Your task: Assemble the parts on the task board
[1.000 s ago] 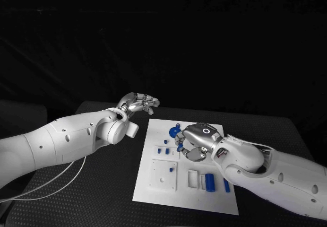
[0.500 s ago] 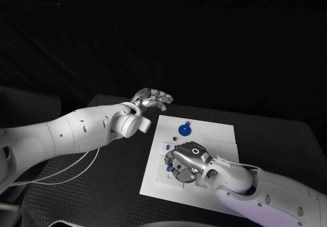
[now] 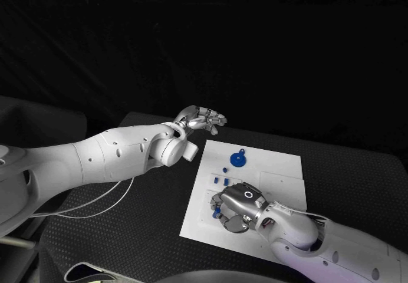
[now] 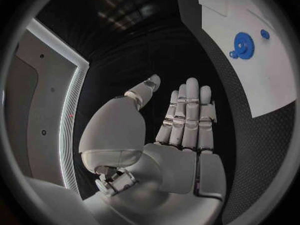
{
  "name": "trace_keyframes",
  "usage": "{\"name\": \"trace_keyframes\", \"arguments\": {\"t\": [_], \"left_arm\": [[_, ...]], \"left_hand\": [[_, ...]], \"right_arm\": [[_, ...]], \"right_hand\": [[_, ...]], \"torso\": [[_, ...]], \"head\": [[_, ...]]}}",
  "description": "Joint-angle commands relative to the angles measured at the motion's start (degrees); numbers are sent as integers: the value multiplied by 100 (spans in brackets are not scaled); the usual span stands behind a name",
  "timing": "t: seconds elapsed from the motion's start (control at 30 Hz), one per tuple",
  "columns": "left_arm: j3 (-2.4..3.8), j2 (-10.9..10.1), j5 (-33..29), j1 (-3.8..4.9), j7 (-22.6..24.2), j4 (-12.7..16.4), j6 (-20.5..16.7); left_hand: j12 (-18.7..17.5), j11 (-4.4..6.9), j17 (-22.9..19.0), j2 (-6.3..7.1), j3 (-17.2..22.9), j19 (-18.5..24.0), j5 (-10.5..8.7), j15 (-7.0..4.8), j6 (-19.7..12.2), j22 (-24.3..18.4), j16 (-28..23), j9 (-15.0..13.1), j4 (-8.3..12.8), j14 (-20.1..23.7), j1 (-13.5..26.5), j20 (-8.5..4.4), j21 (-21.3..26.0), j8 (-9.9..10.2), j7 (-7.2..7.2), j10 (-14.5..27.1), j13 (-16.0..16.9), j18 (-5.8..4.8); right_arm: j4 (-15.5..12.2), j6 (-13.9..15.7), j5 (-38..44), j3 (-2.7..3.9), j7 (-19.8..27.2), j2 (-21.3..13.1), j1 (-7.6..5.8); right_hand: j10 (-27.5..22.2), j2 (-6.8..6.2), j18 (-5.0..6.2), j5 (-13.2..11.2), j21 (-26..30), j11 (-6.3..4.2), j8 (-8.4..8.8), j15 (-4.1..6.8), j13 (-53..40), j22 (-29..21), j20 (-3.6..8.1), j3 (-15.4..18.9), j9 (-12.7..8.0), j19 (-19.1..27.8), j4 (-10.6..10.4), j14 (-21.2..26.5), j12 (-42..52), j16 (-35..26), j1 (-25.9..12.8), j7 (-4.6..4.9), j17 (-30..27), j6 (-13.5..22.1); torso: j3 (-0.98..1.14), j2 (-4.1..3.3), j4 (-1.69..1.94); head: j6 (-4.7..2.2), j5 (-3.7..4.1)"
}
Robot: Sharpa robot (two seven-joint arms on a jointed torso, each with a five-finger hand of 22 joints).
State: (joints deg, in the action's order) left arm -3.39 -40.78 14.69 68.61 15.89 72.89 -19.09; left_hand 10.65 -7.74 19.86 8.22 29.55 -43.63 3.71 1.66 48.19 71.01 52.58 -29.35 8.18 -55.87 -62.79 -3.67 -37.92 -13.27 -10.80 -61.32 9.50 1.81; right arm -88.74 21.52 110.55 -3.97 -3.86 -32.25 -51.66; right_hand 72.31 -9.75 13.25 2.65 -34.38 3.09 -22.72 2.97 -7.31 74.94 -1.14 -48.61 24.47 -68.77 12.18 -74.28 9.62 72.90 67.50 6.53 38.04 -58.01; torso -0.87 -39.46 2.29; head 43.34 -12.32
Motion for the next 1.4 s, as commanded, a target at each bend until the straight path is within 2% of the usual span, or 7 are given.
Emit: {"name": "trace_keyframes", "arguments": {"t": [0.03,0.63,0.9,1.27,1.4], "left_arm": [[4,16,-30,7,32,-1,60],[4,2,-30,7,20,-3,68],[4,7,-30,7,15,-2,66],[4,26,-30,7,9,7,74],[4,27,-30,7,9,7,79]], "left_hand": [[4,-20,6,-15,-7,-31,-34,23,-40,7,-21,8,-19,-31,35,-11,28,14,16,17,-8,64],[6,-22,14,-18,-10,-32,-34,25,-47,12,-27,11,-27,-30,40,-9,35,13,14,21,-14,63],[7,-22,18,-18,-11,-32,-35,25,-50,14,-30,12,-29,-29,42,-9,38,12,13,22,-16,63],[8,-22,22,-19,-12,-33,-34,26,-53,17,-33,13,-32,-29,43,-8,42,11,12,24,-19,63],[8,-22,22,-19,-12,-33,-34,26,-53,17,-34,13,-33,-29,43,-8,42,11,12,24,-20,63]], "right_arm": [[19,-5,86,-4,82,4,5],[147,1,216,-30,-4,16,7],[159,-136,215,-41,69,22,6],[219,-339,190,-229,97,129,6],[249,-334,218,-254,43,173,6]], "right_hand": [[210,21,175,13,-40,-11,-30,47,-5,128,41,-43,3,-6,-2,20,3,35,43,-5,9,-24],[211,18,175,13,-46,-10,-26,47,-5,127,41,-53,1,-2,-1,23,-7,35,46,-4,11,-23],[213,14,175,13,-49,-10,-25,46,-5,126,41,-57,0,-1,0,23,-10,36,48,-4,12,-25],[211,11,175,13,-50,-8,-22,44,-4,125,39,-60,-2,6,-1,25,-18,35,44,-3,12,-23],[210,11,175,13,-50,-7,-21,44,-3,125,38,-62,-2,8,-1,26,-20,35,44,-2,12,-22]], "torso": [[2,-2,-7],[1,1,-6],[-2,1,-4],[-4,1,0],[-3,1,1]], "head": [[14,-21],[21,-5],[24,-6],[51,-14],[56,-11]]}}
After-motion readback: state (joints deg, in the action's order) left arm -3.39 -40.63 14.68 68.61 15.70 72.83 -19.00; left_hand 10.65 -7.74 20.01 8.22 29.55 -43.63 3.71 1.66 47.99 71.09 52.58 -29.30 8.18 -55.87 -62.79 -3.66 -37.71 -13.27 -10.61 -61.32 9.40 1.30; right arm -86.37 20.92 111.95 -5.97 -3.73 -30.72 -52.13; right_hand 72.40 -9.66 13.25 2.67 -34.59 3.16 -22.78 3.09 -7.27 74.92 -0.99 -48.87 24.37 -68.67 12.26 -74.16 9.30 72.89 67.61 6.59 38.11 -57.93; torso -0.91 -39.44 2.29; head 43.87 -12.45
